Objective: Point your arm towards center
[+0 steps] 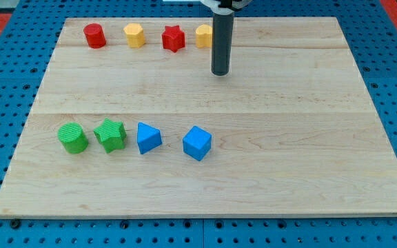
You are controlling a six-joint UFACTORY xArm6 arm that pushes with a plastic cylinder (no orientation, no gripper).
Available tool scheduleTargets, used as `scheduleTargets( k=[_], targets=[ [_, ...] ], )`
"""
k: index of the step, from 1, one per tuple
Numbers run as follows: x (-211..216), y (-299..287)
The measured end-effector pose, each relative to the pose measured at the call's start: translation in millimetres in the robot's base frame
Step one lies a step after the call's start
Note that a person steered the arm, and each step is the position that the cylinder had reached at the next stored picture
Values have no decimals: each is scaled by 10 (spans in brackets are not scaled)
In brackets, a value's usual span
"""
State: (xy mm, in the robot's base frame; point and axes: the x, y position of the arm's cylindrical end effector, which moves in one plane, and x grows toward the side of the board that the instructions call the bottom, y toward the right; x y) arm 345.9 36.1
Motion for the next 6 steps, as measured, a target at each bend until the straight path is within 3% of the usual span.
scheduleTargets(
  k=[2, 3, 4, 5, 6],
  targets=[
    [0, 16],
    [127, 482],
    [675, 569],
    [317, 316],
    [271, -739]
  ],
)
